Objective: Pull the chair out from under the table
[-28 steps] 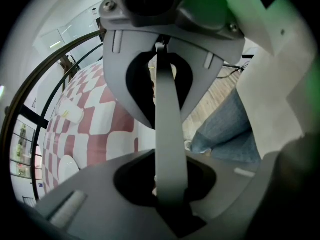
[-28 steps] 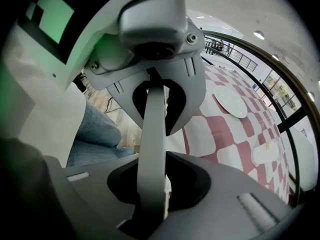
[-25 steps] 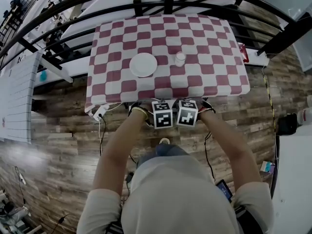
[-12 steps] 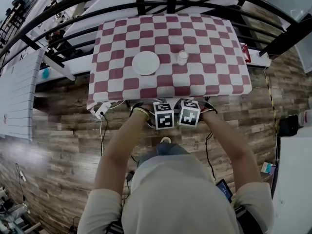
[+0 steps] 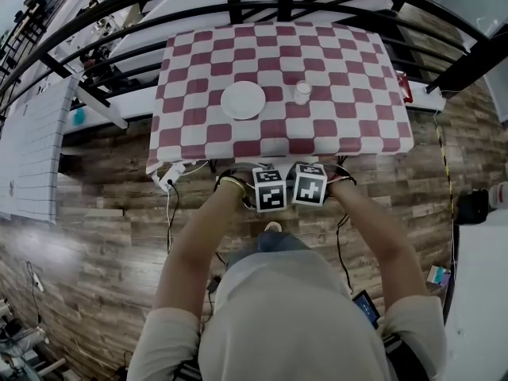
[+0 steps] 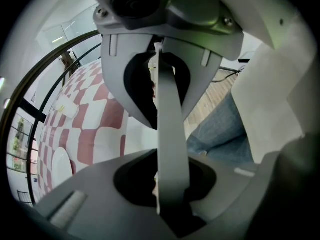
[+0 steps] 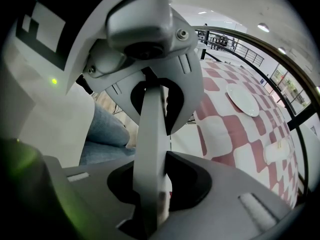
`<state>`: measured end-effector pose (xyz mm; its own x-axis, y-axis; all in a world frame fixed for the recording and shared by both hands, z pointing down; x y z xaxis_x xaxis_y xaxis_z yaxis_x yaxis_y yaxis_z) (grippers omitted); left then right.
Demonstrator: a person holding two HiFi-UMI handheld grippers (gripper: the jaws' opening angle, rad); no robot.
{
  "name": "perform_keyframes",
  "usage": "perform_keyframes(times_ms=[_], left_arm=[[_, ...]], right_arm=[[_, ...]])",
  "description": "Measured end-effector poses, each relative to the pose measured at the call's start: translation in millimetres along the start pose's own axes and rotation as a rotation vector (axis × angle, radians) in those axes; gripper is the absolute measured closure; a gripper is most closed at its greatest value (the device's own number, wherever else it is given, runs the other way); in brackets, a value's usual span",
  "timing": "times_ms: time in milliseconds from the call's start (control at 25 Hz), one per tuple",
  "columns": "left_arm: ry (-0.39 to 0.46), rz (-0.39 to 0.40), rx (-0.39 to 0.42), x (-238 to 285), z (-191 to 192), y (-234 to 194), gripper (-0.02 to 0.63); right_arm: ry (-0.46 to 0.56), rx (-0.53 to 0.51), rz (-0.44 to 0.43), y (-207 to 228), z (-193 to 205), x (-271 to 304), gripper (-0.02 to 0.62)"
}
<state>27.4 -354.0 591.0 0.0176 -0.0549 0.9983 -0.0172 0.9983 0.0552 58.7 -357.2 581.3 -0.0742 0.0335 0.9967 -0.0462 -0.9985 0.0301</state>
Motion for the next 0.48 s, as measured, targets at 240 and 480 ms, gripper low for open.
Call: perform_keyframes(times_ms=[240, 480], left_arm=[[0.001, -0.003, -0.002, 0, 0, 12, 0.529], [0.003, 0.001, 0.002, -1, 3, 23, 0.529]], right_arm=[[0.005, 0.012, -0.002, -12, 0, 2, 0.52], [0.011, 0.025, -0.012, -22, -3, 2, 0.518]])
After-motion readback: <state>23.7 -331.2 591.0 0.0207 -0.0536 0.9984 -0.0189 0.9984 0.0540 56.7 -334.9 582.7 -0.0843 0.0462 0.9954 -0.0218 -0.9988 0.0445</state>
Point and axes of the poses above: the fingertips, and each gripper's own axes: x forward along the fingers, y to its right, z out of its underside, the point moved 4 cm from there along -x, backward along the fingers, and after that the axes turned 13 degrees about -y, right-handed, at the moved point
